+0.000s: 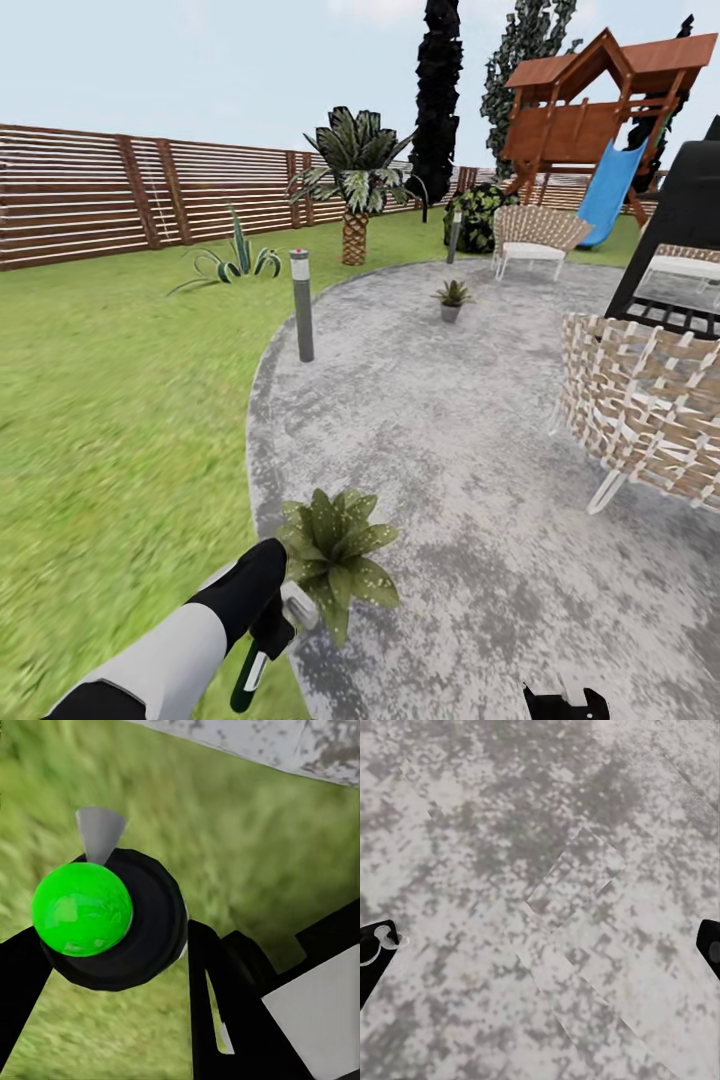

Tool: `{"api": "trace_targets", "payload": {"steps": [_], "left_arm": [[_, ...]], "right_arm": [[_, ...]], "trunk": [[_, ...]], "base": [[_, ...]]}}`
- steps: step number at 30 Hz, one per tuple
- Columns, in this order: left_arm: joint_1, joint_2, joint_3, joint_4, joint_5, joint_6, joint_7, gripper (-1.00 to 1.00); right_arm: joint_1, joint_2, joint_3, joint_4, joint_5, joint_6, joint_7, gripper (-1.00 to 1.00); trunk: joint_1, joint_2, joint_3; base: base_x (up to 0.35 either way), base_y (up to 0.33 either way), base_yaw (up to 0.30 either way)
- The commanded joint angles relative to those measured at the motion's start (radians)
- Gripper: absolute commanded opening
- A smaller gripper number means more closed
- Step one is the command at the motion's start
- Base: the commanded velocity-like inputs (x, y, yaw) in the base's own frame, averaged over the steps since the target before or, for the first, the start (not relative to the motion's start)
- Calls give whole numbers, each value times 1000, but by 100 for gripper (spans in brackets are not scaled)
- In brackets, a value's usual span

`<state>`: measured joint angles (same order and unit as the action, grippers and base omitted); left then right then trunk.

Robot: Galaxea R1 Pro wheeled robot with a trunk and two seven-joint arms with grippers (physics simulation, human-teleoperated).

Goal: Pick up the pesticide atomizer in the garden and spray insectifuge to fully cover both potted plants in the garden.

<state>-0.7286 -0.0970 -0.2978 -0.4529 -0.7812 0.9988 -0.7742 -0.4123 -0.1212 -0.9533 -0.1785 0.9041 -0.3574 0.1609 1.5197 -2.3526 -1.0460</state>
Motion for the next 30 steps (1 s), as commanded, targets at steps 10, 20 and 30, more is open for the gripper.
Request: {"api": "trace_targets", "payload": {"steps": [10,20,30], "left_arm": [[0,2,-3,-6,-10,1,-10,-100],[0,1,0,-7,-10,1,-10,-100],[0,-1,40,-7,-10,1,22,-100]], "right_arm": [[0,-1,-9,0,2,-3,11,100],[0,0,-7,1,3,-3,10,100],[0,1,-7,2,3,-3,9,100]], "trunk": [[0,0,-1],[0,0,-1],[0,0,-1]], "base": [[0,-114,120],[11,-270,0],[161,-250,118]]}}
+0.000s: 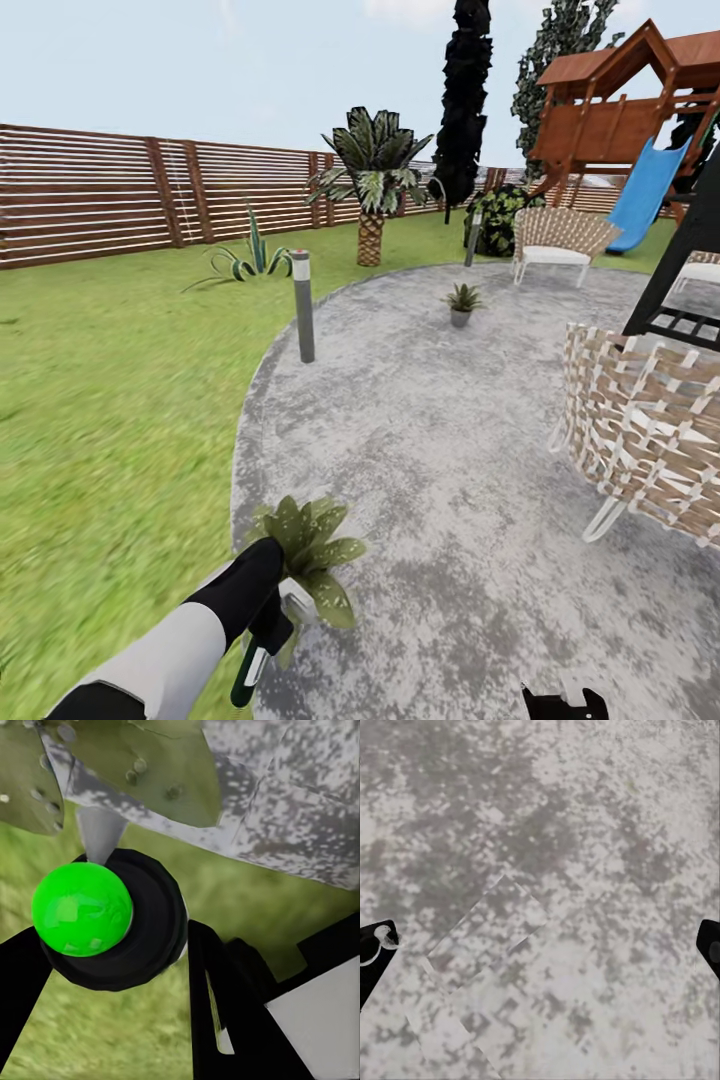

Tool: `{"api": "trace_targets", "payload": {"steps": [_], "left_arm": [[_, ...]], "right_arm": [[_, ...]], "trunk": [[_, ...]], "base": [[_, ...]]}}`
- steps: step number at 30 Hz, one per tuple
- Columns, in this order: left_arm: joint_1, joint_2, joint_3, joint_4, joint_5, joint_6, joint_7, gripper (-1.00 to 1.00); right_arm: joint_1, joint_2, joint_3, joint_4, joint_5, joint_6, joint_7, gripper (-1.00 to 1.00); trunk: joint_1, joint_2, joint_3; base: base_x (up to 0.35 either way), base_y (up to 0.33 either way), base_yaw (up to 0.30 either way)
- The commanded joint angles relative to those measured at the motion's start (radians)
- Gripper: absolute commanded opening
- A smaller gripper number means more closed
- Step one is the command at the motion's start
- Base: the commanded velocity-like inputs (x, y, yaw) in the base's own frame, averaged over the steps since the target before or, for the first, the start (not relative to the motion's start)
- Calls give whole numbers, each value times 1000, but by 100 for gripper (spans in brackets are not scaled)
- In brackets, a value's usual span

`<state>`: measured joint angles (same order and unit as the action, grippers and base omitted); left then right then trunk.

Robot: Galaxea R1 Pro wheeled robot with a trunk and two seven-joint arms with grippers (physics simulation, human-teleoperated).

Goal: Pick up the pesticide atomizer in the garden and spray insectifuge to fully cover both potted plants in the garden.

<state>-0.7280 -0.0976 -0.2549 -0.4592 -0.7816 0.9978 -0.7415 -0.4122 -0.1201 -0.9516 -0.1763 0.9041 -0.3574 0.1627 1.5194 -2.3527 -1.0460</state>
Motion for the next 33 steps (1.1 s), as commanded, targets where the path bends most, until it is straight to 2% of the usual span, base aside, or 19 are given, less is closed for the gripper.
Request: {"api": "trace_targets", "payload": {"steps": [1,12,23,29,33], "left_arm": [[-1,0,-2,-1,-10,2,-8,-100],[-1,-1,-8,3,-11,2,-5,-100],[-22,4,-9,-4,-10,6,-12,-100],[-73,0,-10,-4,-11,7,-23,-100],[-50,-4,-17,-17,-17,-6,-34,-100]], "right_arm": [[0,0,-9,0,2,-3,8,100],[0,0,-9,0,2,-3,8,100],[0,0,-9,0,2,-3,8,100],[0,-2,-10,-1,2,-3,8,100],[0,17,-7,1,3,-2,5,100]], "trunk": [[0,0,-1],[0,0,-1],[0,0,-1],[0,0,-1],[0,0,-1]], "base": [[164,-244,275],[-15,-256,278],[-21,-20,277],[0,0,57],[0,0,0]]}}
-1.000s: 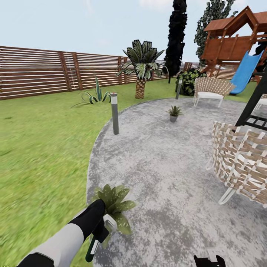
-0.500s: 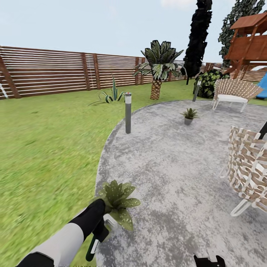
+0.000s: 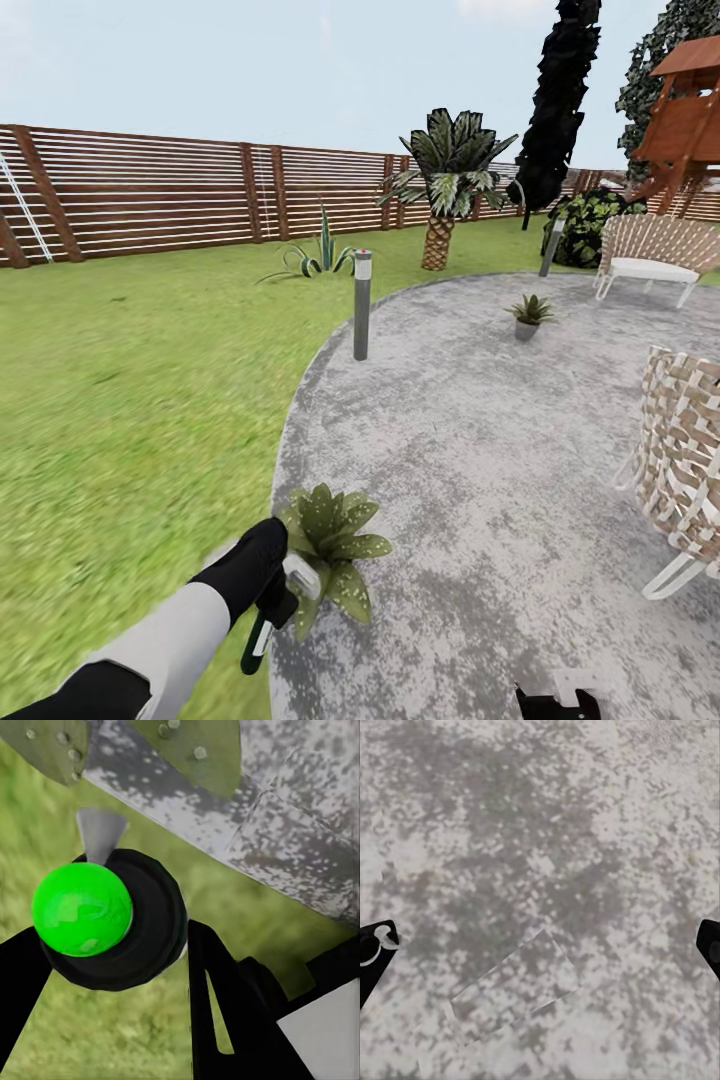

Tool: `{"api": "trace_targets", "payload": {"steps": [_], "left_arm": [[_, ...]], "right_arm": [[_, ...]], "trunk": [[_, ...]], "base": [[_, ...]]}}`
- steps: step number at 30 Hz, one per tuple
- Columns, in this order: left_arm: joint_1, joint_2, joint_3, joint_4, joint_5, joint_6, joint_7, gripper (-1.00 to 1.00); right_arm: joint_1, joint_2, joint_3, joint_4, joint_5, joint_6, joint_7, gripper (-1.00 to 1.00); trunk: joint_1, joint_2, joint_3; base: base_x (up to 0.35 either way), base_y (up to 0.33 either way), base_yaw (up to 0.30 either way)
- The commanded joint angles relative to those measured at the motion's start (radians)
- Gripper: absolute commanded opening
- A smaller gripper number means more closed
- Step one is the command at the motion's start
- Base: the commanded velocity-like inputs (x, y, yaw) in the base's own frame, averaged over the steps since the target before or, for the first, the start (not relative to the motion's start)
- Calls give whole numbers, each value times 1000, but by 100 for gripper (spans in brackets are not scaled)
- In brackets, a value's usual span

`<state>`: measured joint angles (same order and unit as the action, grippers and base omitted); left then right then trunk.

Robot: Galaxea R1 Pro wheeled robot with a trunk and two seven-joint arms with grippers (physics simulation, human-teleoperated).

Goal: Pick up the pesticide atomizer in the garden and spray insectifuge to fully cover both potted plants in the garden.

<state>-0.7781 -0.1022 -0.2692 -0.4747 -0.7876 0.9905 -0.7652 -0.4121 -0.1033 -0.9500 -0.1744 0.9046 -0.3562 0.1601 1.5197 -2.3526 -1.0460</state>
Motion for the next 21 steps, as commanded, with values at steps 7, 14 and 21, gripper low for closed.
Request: {"api": "trace_targets", "payload": {"steps": [7,14,21], "left_arm": [[-4,18,-11,-17,-11,2,-20,-100],[-23,17,-33,-2,-12,6,-54,-100],[-236,15,-263,102,-102,11,-473,-100]], "right_arm": [[-1,16,-7,2,4,-3,8,100],[-1,16,-9,1,2,-3,7,100],[-1,15,-9,1,2,-3,6,100]], "trunk": [[0,0,-1],[0,0,-1],[0,0,-1]], "base": [[-147,0,0],[-170,0,0],[-2,0,0]]}}
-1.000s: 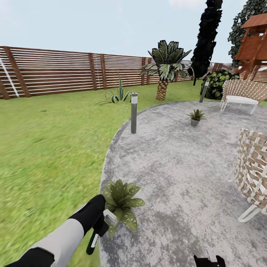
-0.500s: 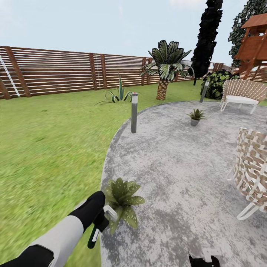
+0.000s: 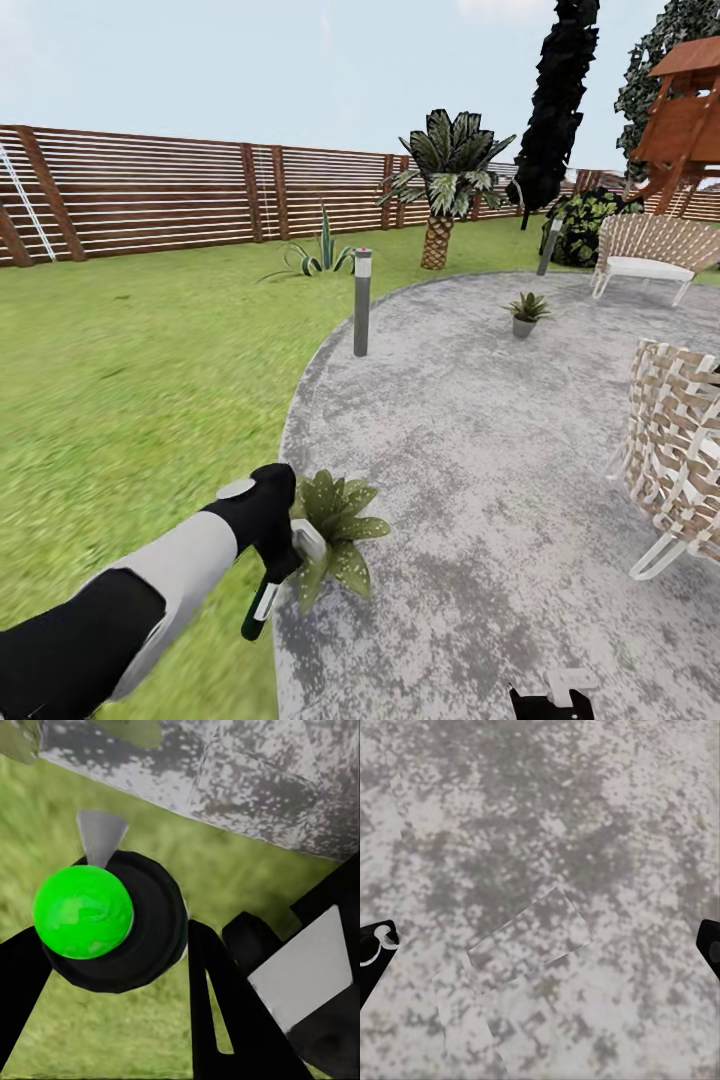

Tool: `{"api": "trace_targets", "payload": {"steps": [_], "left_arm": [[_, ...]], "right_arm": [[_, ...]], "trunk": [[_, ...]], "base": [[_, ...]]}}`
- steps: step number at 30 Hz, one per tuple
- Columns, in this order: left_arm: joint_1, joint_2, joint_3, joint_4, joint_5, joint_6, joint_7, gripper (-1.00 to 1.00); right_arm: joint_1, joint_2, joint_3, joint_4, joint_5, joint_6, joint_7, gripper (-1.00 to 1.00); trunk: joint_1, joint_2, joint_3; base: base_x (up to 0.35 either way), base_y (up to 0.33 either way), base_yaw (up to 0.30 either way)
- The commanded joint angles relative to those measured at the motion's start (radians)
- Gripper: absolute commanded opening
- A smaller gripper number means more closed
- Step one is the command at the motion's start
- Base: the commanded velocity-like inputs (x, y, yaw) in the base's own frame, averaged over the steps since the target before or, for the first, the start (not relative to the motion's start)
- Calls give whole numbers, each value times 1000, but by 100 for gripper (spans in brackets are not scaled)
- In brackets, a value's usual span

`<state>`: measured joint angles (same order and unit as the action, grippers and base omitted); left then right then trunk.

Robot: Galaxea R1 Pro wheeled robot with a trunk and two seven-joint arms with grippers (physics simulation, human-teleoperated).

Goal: Pick up the pesticide atomizer in the garden and spray insectifuge to fully cover both potted plants in the garden.

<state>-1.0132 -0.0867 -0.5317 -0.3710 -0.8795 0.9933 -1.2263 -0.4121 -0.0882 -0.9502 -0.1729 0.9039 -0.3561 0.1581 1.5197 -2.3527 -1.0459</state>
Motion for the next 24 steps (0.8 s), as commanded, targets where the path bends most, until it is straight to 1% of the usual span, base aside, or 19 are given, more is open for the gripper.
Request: {"api": "trace_targets", "payload": {"steps": [1,3,4,6,11,13,15,17,19,24], "left_arm": [[-11,2,-6,3,-34,9,-45,-100],[-24,6,-9,3,-86,10,-101,-100],[-30,8,-9,2,-101,10,-112,-100],[-50,10,-8,3,-114,10,-121,-100],[-101,4,-7,9,-118,11,-126,-100],[-116,3,-8,11,-118,9,-169,-100],[-119,2,-10,9,-122,7,-208,-100],[-118,-1,-11,9,-163,8,-229,-100],[-116,-3,-11,10,-179,8,-232,-100],[-109,-1,-15,11,-183,3,-233,-100]], "right_arm": [[-1,0,-9,0,3,-3,8,100],[-1,-1,-9,0,3,-3,8,100],[-1,-1,-9,0,3,-3,8,100],[-1,-1,-9,0,3,-3,8,100],[-1,-1,-9,0,3,-4,8,100],[-1,-1,-9,0,3,-4,8,100],[-1,-1,-9,0,3,-4,8,100],[-1,-1,-9,0,3,-4,8,100],[-1,-1,-9,0,3,-4,8,100],[-1,-1,-9,-1,3,-4,8,100]], "trunk": [[0,0,-1],[0,0,-1],[0,0,-1],[0,0,-1],[0,0,-1],[0,0,-1],[0,0,-1],[0,0,-1],[0,0,-1],[0,0,-1]], "base": [[0,0,0],[0,0,0],[0,0,0],[0,0,0],[9,0,0],[211,0,0],[293,0,0],[328,0,0],[292,0,0],[58,0,0]]}}
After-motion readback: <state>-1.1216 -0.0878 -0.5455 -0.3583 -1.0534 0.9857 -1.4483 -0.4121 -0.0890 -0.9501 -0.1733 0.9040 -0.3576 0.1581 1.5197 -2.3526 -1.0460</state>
